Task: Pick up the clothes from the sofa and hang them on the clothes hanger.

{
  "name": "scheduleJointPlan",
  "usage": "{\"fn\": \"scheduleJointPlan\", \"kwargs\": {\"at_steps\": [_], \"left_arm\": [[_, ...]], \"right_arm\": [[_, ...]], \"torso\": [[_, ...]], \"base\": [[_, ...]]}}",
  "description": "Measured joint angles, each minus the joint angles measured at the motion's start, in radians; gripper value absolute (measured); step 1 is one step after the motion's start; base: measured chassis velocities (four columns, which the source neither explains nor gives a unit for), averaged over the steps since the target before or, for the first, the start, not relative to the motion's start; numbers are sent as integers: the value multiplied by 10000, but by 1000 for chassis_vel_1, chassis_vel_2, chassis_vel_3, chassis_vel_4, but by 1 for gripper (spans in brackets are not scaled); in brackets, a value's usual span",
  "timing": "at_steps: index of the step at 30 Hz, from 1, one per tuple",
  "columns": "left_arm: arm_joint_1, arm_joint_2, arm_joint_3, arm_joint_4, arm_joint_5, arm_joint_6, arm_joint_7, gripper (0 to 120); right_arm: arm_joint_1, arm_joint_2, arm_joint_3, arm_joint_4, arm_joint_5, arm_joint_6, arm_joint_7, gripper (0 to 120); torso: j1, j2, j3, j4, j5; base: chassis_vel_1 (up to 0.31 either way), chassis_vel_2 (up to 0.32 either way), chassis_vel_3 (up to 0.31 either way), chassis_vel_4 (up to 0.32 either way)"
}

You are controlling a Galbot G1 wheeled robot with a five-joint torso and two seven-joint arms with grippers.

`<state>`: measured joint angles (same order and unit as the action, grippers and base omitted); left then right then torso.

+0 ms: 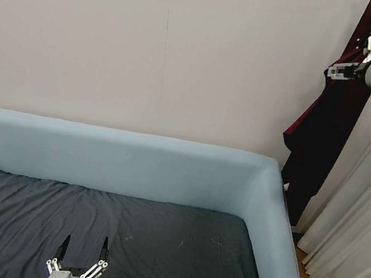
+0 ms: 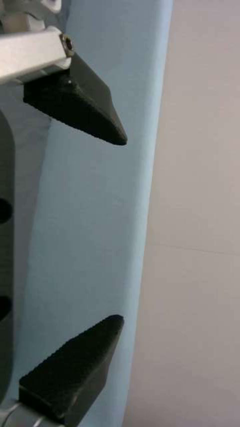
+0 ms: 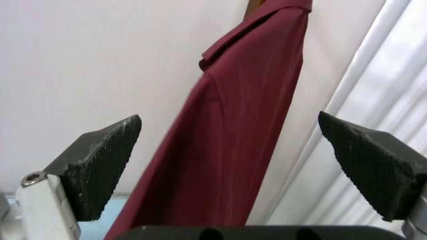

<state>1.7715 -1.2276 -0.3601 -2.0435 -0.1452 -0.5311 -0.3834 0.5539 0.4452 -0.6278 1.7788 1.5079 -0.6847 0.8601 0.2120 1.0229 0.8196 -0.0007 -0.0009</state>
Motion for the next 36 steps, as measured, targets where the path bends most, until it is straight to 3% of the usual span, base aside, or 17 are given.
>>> {"fn": "scheduleJointPlan", "kwargs": {"at_steps": [3, 4, 5, 9, 12, 20, 23, 32, 35, 36], "left_arm": [[23, -14, 22, 12, 11, 2, 30, 100], [23, -14, 22, 12, 11, 2, 30, 100], [23, 8, 35, 43, 13, 2, 42, 100], [-55, 80, 48, 121, -3, 3, 65, 100], [-129, 122, 93, 173, -22, 6, 91, 100], [-259, 80, 233, 316, -9, 3, 163, 100], [-270, 64, 282, 336, 19, 3, 173, 100], [-350, -31, 408, 397, 178, 84, 186, 100], [-331, -136, 401, 405, 213, 87, 186, 100], [-331, -136, 401, 405, 213, 87, 186, 100]], "right_arm": [[-1217, -1273, 495, 1146, -1059, 1095, -1250, 100], [-1217, -1273, 495, 1146, -1059, 1095, -1250, 100], [-1990, -1827, 992, 1565, -1598, 1660, -1866, 100], [-3639, -2806, 2098, 2370, -2118, 2759, -2658, 100], [-4080, -3585, 2030, 2806, -2109, 3659, -3263, 100], [-4376, -4400, 1453, 3597, -2146, 4651, -3479, 100], [-4786, -4137, 1443, 3214, -2612, 4860, -3540, 100], [-5749, -1737, 2204, 1042, -3584, 5617, -3735, 100], [-7328, -1090, 3628, 742, -4131, 5847, -3767, 100], [-7328, -1090, 3628, 742, -4131, 5847, -3767, 100]], "torso": [[-1, 0, 0, -7, 3], [-1, 0, 0, -7, 3], [-1, -1, 0, -9, 7], [-1, 0, -1, -7, 3], [-1, -1, -1, -5, 1], [-1, -1, 0, -4, -2], [-1, -1, -1, -8, 0], [1, -2, 2, 1, -2], [3, -3, 3, 0, -2], [3, -3, 3, 0, -2]], "base": [[0, 0, 0, 0], [0, 0, 0, 0], [0, 0, 0, 0], [0, 0, 0, 0], [0, 0, 0, 0], [0, 0, 0, 0], [0, 0, 0, 0], [0, 0, 0, 0], [0, 0, 0, 0], [0, 0, 0, 0]]}}
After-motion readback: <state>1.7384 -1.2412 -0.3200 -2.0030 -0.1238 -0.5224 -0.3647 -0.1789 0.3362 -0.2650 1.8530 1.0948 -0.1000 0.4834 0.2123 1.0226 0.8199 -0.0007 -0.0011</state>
